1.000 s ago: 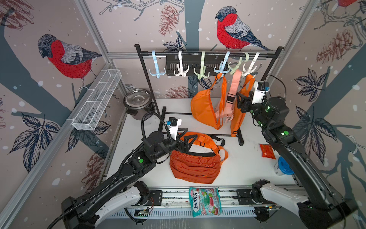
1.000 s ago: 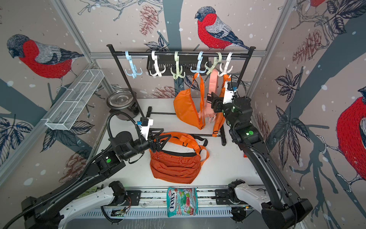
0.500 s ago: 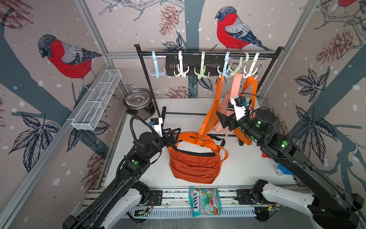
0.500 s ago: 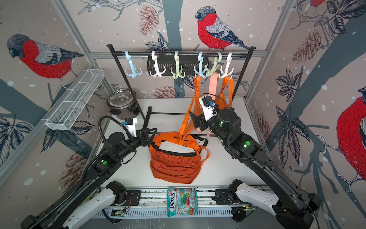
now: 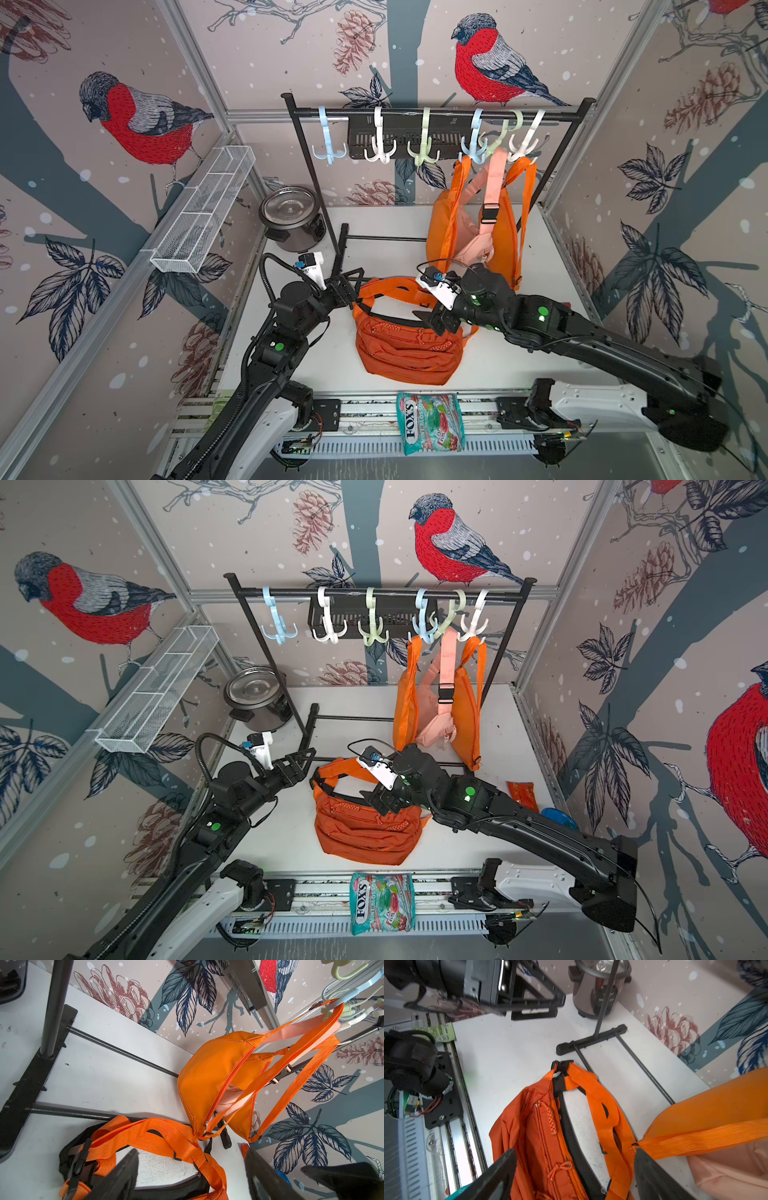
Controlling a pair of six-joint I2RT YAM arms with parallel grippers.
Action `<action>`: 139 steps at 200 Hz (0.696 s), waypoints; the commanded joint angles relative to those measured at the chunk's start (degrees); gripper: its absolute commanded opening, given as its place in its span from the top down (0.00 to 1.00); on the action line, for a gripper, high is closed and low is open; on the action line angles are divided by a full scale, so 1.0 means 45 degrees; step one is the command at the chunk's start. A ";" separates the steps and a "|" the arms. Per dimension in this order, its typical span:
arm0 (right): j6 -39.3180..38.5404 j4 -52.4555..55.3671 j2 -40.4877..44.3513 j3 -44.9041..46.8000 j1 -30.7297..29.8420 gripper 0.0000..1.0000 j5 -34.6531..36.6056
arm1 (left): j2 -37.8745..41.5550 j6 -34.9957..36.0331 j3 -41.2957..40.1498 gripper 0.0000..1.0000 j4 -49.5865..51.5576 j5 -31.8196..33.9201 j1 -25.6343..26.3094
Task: Hang the bag on a hook
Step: Pick up the bag from the bag.
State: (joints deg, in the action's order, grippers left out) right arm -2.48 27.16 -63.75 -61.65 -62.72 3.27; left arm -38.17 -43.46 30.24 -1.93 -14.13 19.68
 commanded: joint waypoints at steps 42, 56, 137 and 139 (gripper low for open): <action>0.0561 0.0039 -0.1070 0.0582 -0.0646 0.10 -0.0989 | 0.1315 0.0447 -0.0254 0.21 -0.0634 -0.0506 -0.0022; 0.0610 0.0064 -0.1341 0.0648 -0.0792 0.10 -0.1096 | 0.1559 0.0648 -0.0213 0.21 -0.0558 -0.0605 -0.0025; 0.0703 0.0528 -0.3633 0.0243 -0.1233 0.10 -0.1800 | 0.2754 0.1205 -0.0042 0.20 -0.0021 -0.0829 -0.0021; 0.0706 0.0528 -0.3697 0.0243 -0.1237 0.10 -0.1805 | 0.2773 0.1202 -0.0041 0.20 -0.0015 -0.0826 -0.0029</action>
State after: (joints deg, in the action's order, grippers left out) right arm -0.10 28.67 -78.06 -59.83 -67.72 -3.64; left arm -26.65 -38.96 29.50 -2.28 -16.73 19.64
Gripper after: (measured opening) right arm 0.902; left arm 0.799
